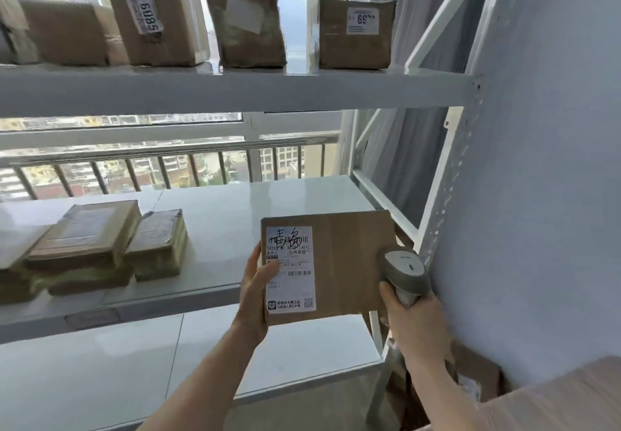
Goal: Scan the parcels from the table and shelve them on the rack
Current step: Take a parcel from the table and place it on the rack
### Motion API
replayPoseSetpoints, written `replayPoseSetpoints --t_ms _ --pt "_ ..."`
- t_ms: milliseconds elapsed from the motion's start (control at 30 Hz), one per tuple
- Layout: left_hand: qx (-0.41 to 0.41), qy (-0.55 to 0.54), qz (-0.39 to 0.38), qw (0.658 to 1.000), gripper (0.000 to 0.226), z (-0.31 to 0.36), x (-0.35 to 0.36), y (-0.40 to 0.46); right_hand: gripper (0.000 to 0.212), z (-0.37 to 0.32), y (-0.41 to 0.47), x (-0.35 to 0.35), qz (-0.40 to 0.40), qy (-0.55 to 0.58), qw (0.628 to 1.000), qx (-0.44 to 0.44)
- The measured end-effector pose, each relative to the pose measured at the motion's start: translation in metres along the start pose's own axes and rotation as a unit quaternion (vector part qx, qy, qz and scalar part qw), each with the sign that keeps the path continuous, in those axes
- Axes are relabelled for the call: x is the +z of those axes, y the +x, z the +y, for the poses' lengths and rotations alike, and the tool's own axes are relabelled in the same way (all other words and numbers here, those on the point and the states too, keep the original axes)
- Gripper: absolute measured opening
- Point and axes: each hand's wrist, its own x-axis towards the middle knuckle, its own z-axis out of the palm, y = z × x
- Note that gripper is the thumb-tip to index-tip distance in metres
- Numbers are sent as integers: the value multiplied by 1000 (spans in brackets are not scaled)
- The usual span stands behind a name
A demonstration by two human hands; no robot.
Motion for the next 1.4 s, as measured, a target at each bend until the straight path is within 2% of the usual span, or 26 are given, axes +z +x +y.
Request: replayPoseSetpoints --t_ms 100,267,433,533,567,667,833,1067,1400 --pt "-6 11 12 1000 78 21 -28 24 26 -13 13 38 -15 7 1000 6" --pt "-35 23 69 997 86 49 -66 61 25 -36 38 100 -33 34 998 45" --pt "-54 30 88 994 70 73 -86 84 26 -62 54 143 -60 11 998 31" --pt "-86 52 92 991 36 84 -95 96 28 -75 66 163 -80 -1 997 24" --pt "-96 58 97 989 32 86 -98 101 30 -77 71 170 -87 -7 996 24" --pt "-111 95 122 982 31 96 -103 115 29 -84 85 187 -106 -16 994 24" --pt "-83 187 144 968 25 112 -114 139 26 -96 101 212 -134 -27 990 23" --pt "-82 308 196 927 22 120 -130 157 22 -92 108 238 -192 -24 980 38" --pt "-66 402 223 886 22 124 -137 168 16 -100 107 247 -219 -15 975 25"
